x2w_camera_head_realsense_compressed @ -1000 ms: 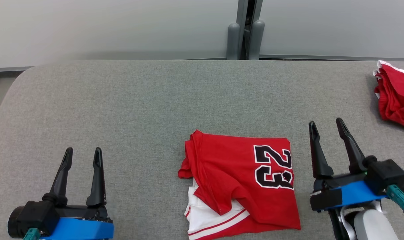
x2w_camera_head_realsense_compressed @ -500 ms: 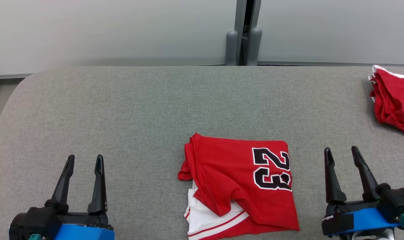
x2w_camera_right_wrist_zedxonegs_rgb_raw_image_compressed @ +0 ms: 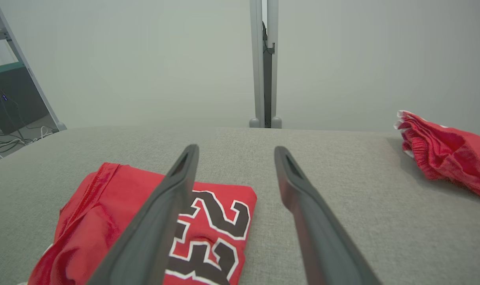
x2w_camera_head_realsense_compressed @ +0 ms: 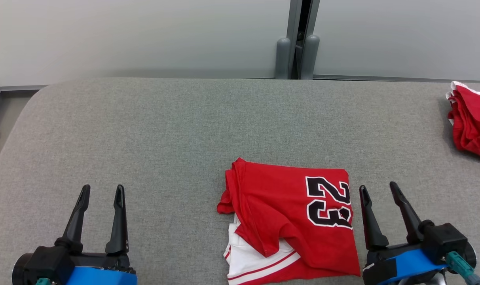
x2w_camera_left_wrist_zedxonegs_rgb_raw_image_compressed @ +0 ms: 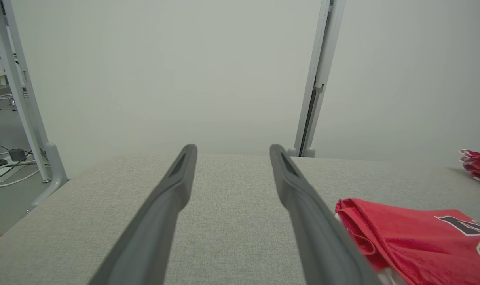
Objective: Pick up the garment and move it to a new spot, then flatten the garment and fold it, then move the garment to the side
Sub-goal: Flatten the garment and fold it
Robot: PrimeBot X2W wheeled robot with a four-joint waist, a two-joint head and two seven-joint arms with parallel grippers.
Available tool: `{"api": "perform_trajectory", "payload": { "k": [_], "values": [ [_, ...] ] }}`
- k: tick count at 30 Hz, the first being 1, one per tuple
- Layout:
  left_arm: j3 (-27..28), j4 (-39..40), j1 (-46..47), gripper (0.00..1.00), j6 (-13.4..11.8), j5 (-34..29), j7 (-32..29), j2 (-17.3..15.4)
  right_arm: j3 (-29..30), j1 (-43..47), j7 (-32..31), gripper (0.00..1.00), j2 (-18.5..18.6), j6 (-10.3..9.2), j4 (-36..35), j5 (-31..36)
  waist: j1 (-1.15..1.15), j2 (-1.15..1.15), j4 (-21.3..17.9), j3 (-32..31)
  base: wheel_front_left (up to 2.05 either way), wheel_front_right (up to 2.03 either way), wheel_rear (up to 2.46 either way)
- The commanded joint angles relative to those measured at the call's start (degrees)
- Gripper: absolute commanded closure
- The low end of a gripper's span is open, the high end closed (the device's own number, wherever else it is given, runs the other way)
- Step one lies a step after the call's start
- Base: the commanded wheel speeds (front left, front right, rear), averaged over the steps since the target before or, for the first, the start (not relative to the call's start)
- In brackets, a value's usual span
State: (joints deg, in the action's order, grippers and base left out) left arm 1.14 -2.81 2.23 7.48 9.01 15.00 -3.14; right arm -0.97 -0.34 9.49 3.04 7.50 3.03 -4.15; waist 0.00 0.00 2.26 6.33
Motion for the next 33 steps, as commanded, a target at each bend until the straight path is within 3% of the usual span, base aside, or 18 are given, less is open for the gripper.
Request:
{"api": "perform_trajectory", "payload": {
  "k": [1, 2, 17, 23, 33],
  "values": [
    [-0.1, 0.0, -0.5, 0.00, 0.0, 0.1, 0.2, -0.3, -0.6, -0.5, -0.3, 0.96, -0.1, -0.02, 0.6, -0.3, 0.00, 0.00, 0.1, 0.1, 0.00, 0.00, 0.00],
    [-0.1, 0.0, -0.5, 0.00, 0.0, 0.1, 0.2, -0.3, -1.2, -0.9, -0.4, 1.00, -0.1, -0.02, 1.0, -0.3, 0.00, 0.00, 0.2, 0.2, 0.00, 0.00, 0.00],
    [-0.5, 0.1, 1.2, 0.00, 0.0, 0.4, 0.2, -0.2, -10.2, -8.5, -1.0, 1.00, 2.1, -0.02, 16.2, -0.3, 0.00, 0.00, 1.6, 2.0, 0.00, 0.00, 0.00],
    [-0.7, -0.2, 1.8, 0.00, 0.0, 0.5, 0.2, -0.2, -17.8, -11.1, -0.1, 1.00, 1.6, -0.02, 23.9, -0.9, 0.00, 0.00, 2.6, 2.8, 0.00, 0.00, 0.00],
    [-0.6, -0.3, 2.1, 0.00, 0.0, 0.6, 0.2, -0.1, -28.3, -13.1, 1.9, 1.00, 0.3, -0.02, 28.5, -3.6, 0.00, 0.00, 3.3, 3.3, 0.00, 0.00, 0.00]
  ]
}}
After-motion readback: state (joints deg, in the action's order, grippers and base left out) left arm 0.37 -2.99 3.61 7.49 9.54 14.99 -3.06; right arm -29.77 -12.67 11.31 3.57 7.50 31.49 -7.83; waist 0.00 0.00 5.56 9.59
